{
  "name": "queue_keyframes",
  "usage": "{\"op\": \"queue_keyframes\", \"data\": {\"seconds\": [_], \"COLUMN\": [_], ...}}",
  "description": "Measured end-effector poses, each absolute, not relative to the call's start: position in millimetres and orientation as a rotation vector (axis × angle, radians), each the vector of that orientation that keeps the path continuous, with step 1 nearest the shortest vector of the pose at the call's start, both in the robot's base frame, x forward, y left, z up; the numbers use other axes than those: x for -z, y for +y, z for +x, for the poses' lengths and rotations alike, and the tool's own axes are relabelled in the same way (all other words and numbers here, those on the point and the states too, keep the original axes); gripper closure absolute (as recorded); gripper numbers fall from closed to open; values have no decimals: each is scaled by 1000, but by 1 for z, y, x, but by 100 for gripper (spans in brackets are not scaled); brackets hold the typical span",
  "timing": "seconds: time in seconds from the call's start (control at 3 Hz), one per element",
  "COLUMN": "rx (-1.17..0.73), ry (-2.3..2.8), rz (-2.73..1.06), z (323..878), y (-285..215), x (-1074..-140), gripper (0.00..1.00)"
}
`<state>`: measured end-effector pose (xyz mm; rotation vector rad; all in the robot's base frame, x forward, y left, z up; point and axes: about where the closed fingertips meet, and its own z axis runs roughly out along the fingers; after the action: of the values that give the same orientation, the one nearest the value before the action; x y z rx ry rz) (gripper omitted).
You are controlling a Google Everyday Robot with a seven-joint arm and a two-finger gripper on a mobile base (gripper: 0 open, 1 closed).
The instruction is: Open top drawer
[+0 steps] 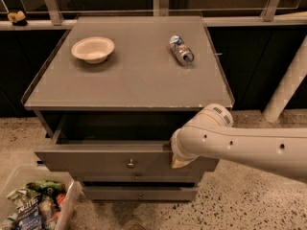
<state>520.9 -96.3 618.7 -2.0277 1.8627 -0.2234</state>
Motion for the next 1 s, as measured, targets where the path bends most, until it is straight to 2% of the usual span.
{"op": "queue_keyframes", "data": {"seconds": [1.0], "rx": [232], "ry": [1850], "rz": [-2029], "z": [513], "y": [-96], "x": [-616], "gripper": [100]}}
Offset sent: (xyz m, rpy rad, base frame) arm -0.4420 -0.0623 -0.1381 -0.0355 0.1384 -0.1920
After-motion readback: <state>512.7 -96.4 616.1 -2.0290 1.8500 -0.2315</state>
